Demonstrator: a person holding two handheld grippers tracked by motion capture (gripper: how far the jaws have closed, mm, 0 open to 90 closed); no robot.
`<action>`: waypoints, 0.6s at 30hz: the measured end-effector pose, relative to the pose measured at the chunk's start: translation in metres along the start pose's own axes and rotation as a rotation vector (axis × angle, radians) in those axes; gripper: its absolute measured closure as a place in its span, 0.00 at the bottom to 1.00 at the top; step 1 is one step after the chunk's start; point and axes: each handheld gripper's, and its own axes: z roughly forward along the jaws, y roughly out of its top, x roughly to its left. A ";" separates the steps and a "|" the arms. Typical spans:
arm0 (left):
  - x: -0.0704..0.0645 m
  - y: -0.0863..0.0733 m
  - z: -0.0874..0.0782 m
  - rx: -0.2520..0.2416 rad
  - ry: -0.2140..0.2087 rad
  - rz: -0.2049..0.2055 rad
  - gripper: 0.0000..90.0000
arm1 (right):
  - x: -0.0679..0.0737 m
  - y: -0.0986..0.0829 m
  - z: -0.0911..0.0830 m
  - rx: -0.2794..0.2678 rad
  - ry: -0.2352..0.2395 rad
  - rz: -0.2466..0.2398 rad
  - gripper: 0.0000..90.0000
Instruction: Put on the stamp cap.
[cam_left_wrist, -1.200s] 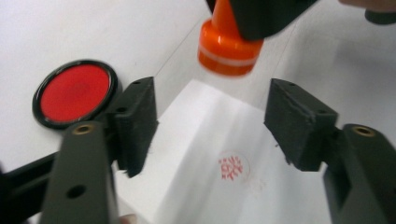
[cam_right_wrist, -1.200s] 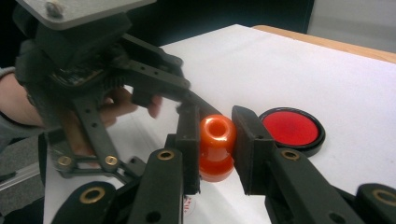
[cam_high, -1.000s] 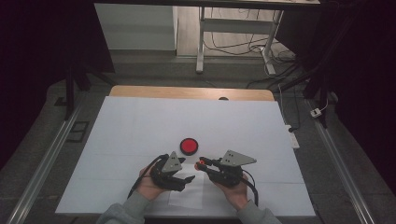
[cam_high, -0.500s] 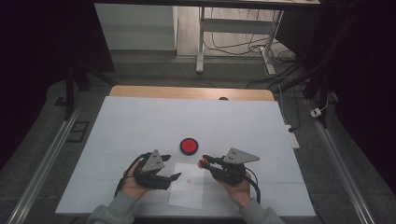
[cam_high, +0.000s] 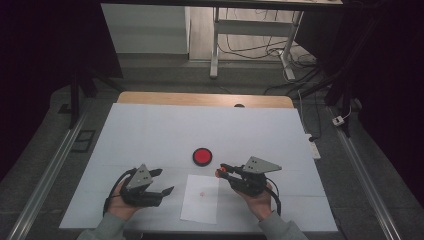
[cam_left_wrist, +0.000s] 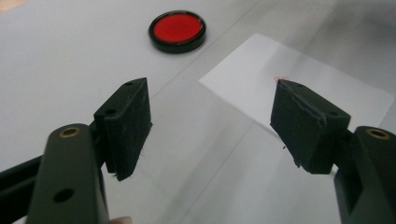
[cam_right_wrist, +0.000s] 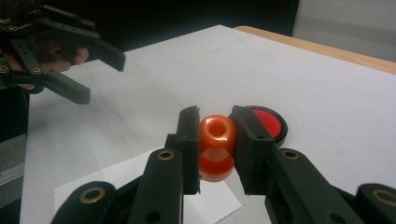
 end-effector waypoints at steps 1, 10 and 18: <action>0.001 -0.003 -0.003 0.001 0.001 -0.006 0.32 | -0.001 0.000 -0.001 0.003 -0.001 -0.001 0.80; 0.011 -0.022 -0.019 0.006 0.036 -0.052 0.32 | -0.004 0.002 -0.004 -0.002 -0.007 0.000 0.80; 0.014 -0.024 -0.018 0.016 0.039 -0.063 0.32 | -0.005 0.003 -0.003 -0.006 -0.011 -0.001 0.80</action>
